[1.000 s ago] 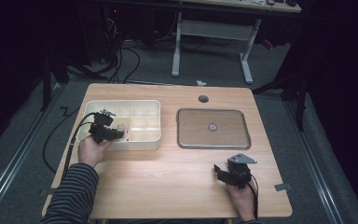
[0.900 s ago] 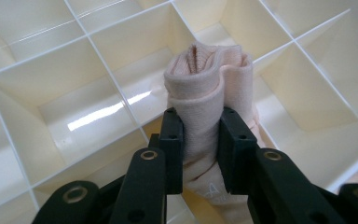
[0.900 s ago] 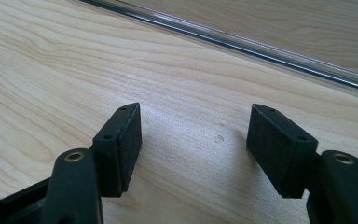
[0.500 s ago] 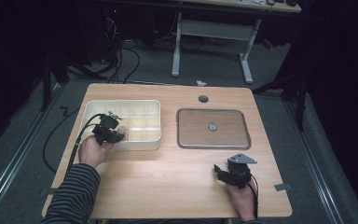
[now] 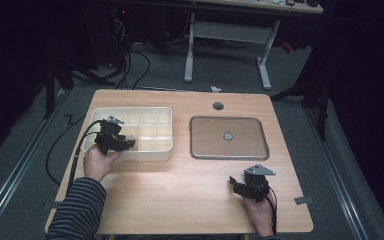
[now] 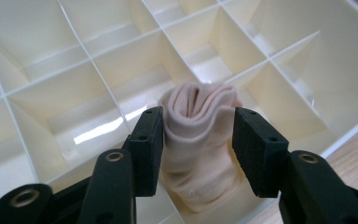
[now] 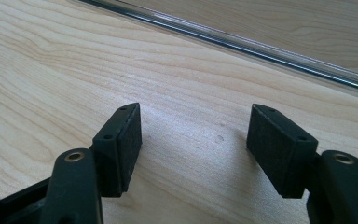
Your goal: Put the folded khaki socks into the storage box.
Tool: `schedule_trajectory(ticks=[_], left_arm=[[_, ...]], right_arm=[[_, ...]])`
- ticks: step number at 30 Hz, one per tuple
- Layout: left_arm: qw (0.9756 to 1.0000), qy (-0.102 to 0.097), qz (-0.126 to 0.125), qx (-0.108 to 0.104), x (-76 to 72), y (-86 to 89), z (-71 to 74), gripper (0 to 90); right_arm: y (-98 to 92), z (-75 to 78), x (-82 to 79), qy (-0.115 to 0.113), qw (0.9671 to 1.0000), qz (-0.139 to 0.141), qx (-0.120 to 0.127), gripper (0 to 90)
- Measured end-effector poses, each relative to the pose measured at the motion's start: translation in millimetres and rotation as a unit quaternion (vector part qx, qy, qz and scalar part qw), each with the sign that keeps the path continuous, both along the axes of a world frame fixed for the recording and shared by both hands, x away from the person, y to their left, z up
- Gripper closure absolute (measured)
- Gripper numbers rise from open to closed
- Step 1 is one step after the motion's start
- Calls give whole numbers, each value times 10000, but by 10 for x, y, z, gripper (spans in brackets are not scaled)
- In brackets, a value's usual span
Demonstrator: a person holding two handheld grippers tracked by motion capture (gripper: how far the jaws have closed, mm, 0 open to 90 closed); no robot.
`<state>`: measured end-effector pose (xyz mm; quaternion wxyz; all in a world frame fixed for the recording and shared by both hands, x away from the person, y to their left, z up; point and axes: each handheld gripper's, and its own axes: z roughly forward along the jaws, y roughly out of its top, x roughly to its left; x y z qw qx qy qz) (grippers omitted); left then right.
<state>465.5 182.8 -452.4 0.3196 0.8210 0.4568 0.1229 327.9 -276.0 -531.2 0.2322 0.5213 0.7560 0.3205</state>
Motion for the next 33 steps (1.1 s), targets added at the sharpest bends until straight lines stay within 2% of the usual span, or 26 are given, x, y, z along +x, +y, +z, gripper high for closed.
schedule_trajectory(ticks=[3, 4, 8, 10, 12, 13, 17, 22, 24, 25, 26, 27, 29, 31, 33], left_arm=[[9999, -88, 43, -28, 1, -10, 33, 547], [9998, -156, 110, -112, 8, -23, 60, 554], [9995, -209, 204, -146, 32, -49, 83, 622], [9995, -220, 220, -57, 51, -76, 77, 645], [9995, -189, 248, -26, 68, -86, 51, 689], [9995, -132, 268, 59, 85, -90, 21, 708], [9995, -61, 257, 180, 111, -117, -38, 731], [9995, 6, 199, 226, 121, -141, -79, 760], [9993, 15, 114, 362, 110, -168, -104, 771], [9993, 15, 114, 362, 110, -168, -104, 774], [9988, 64, 34, 490, 110, -183, -133, 777], [9988, 64, 34, 490, 110, -183, -133, 779], [9980, 139, -21, 621, 112, -203, -168, 781], [9969, 113, -71, 771, 102, -231, -184, 781], [9966, 120, -84, 811, 96, -243, -196, 781]], right_arm=[[0, 0, 0, 0, 10000, 0, 0, 354], [0, 0, 0, 0, 10000, 0, 0, 354], [0, 0, 0, 1, 10000, 1, 1, 354], [0, 0, 0, 0, 10000, -1, 2, 354], [-1, 0, 0, 0, 10000, 1, 1, 354], [0, 0, 0, 2, 10000, 1, 3, 354], [-1, 0, 0, 1, 10000, 0, 4, 353], [0, 0, 0, 1, 10000, 1, 3, 353], [0, 0, 0, 1, 10000, 1, 1, 354], [0, 0, 0, 1, 10000, 1, 1, 354], [0, 0, 0, -1, 10000, 1, 0, 354], [0, 0, 0, -1, 10000, 1, 0, 354], [0, 0, 0, 0, 10000, 0, 0, 354], [0, 0, 0, 0, 10000, 0, 0, 354], [0, 0, 0, 1, 10000, 1, -1, 354]])
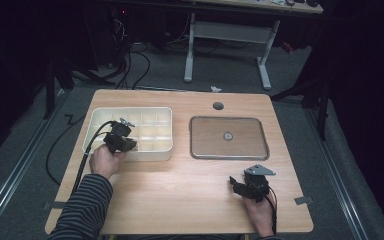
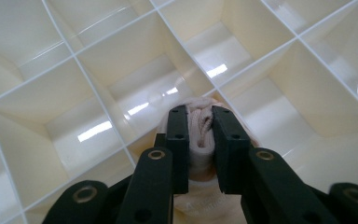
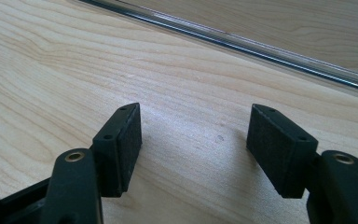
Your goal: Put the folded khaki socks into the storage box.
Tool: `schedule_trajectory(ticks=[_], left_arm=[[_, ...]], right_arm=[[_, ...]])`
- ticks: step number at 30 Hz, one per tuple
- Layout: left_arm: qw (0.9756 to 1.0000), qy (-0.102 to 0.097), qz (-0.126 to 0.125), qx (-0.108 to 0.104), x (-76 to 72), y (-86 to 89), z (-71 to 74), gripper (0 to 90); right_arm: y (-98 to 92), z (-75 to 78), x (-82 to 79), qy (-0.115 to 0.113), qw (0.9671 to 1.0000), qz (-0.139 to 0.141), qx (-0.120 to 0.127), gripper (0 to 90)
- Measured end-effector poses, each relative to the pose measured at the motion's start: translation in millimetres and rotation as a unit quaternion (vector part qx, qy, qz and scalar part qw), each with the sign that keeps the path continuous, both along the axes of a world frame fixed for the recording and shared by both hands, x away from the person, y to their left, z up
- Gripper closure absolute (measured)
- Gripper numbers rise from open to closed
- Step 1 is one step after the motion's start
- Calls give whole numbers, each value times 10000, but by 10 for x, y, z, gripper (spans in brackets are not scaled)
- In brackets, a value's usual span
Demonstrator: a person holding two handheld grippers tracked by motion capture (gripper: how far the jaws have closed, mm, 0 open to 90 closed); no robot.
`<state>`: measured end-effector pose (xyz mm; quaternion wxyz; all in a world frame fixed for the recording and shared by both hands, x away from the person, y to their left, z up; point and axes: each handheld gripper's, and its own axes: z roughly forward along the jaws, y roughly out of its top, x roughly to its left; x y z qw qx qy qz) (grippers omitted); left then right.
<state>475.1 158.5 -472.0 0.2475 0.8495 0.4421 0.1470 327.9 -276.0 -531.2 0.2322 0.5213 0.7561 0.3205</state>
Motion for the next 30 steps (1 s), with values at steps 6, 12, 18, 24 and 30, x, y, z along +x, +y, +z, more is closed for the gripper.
schedule_trajectory(ticks=[6, 12, 18, 24, 30], left_arm=[[9995, -23, 71, -305, -10, 57, 16, 720], [9979, -184, 124, -606, -52, 112, 81, 502], [9966, -337, 241, -707, -80, 159, 142, 453], [9957, -331, 274, -816, -125, 222, 197, 425], [9956, -366, 296, -812, -148, 269, 241, 392]], right_arm=[[0, 0, 0, -1, 10000, 0, 2, 354], [0, 0, 0, -1, 10000, 0, 1, 354], [0, 0, 0, -1, 10000, 0, 0, 353], [0, 0, 0, -3, 10000, 1, 0, 354], [0, 0, 1, -2, 10000, 0, 1, 354]])
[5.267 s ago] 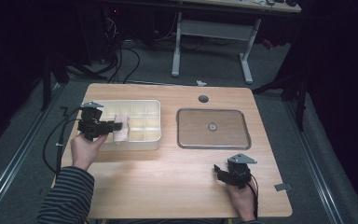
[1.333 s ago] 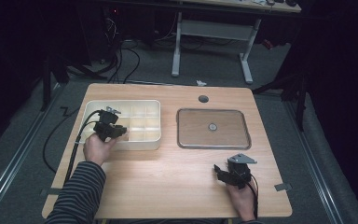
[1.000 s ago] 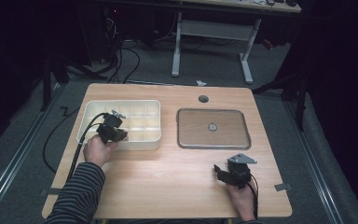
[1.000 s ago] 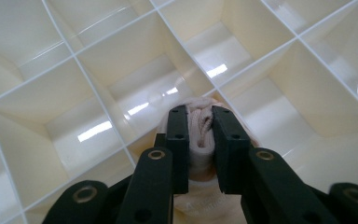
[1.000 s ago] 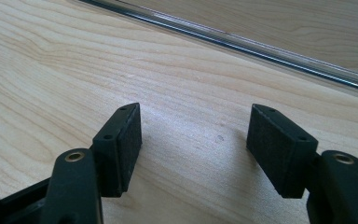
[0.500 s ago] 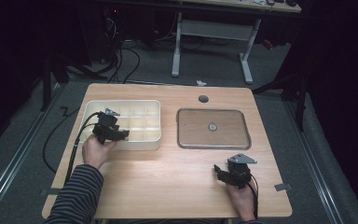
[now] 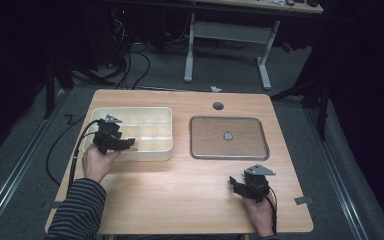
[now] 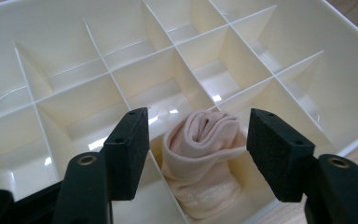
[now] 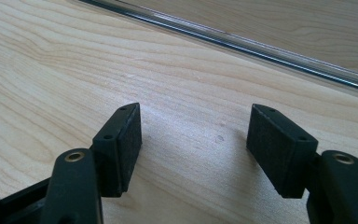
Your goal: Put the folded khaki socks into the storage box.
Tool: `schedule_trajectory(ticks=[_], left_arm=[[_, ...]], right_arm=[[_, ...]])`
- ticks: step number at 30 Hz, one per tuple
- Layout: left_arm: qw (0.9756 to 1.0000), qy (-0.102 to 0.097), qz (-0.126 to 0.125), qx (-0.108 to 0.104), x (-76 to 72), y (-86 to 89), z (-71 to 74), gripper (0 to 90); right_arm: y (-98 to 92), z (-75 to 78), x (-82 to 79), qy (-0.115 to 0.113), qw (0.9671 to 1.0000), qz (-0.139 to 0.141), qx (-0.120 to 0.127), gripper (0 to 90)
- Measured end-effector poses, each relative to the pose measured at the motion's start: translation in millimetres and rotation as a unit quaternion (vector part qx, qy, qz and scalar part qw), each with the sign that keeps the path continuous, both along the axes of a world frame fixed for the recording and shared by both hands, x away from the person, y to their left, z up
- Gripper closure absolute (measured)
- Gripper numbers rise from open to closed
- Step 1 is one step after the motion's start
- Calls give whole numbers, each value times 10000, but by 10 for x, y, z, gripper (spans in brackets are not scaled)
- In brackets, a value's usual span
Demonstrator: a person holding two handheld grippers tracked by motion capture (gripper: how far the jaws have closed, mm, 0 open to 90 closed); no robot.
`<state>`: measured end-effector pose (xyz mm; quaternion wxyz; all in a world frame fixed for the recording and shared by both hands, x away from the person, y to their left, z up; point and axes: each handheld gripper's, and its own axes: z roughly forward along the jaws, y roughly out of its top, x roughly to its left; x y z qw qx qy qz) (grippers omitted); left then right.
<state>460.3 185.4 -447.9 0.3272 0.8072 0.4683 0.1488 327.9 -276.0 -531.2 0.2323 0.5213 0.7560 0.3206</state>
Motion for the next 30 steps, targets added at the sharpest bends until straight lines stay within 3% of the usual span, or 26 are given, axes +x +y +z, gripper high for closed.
schedule_trajectory(ticks=[12, 13, 23, 30], left_arm=[[9999, -94, -17, -42, -81, 21, 79, 307], [9998, -133, 9, -157, -106, 32, 95, 304], [9982, -203, 96, -551, -221, 166, 139, 275], [9986, -189, 280, -414, -267, 159, 174, 211]], right_arm=[[0, 0, 1, -1, 10000, -3, 0, 354], [1, 0, 1, 1, 10000, -5, 2, 353], [0, -1, 3, -7, 10000, -1, -5, 353], [0, -1, 3, -8, 10000, 0, -6, 353]])
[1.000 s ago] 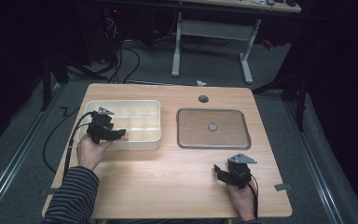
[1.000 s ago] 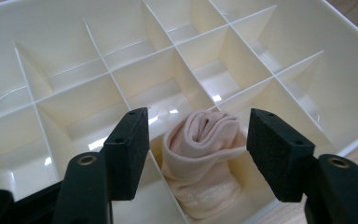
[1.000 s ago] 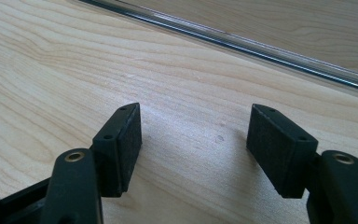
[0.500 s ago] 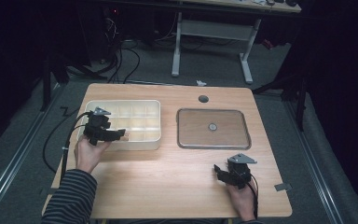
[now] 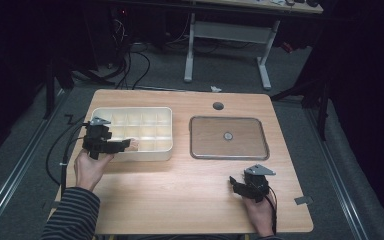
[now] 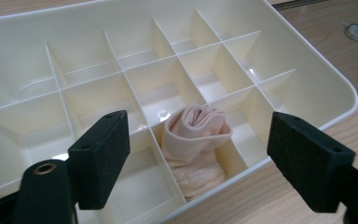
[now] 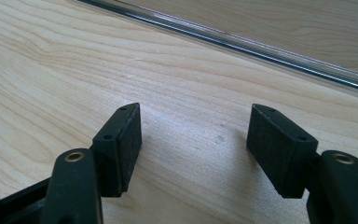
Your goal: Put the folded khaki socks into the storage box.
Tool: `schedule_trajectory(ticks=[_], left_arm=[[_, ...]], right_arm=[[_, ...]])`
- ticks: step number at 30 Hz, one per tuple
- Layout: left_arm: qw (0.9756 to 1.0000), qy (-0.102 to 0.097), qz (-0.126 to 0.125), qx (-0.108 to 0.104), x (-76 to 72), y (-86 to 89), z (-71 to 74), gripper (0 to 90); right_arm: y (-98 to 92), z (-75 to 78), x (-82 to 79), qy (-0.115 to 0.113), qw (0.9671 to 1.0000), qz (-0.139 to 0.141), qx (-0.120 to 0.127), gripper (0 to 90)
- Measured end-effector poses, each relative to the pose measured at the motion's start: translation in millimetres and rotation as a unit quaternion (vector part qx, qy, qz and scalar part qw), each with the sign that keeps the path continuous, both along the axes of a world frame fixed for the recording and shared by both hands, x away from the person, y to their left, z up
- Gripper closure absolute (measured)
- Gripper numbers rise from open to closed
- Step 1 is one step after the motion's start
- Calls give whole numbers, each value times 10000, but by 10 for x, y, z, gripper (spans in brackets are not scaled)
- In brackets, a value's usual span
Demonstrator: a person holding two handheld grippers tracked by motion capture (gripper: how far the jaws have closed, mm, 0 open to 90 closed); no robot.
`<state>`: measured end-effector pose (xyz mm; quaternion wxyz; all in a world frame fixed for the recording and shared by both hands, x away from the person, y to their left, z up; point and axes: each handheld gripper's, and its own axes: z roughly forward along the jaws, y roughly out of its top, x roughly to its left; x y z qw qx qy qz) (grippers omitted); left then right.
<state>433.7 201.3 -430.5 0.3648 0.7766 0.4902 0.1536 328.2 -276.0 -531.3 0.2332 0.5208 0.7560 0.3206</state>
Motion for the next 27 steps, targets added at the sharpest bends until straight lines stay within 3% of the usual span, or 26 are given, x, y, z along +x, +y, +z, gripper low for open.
schedule_trajectory(ticks=[5, 10, 18, 25, 27], left_arm=[[9999, -59, -25, -148, -39, -1, 6, 202], [9994, 7, 9, -345, -62, 28, -10, 195], [9998, -130, 105, -95, -143, -12, -15, 170], [9998, -123, 133, 26, -174, -72, -20, 159], [9998, -98, 174, -47, -183, -76, -36, 159]], right_arm=[[0, 0, 0, 1, 10000, -1, 1, 353], [0, 0, 0, 0, 10000, -1, 1, 354], [0, 0, 0, -1, 10000, -1, -1, 353], [0, 0, 0, -1, 10000, 0, -1, 353], [0, 0, 0, 0, 10000, -1, 2, 353]])
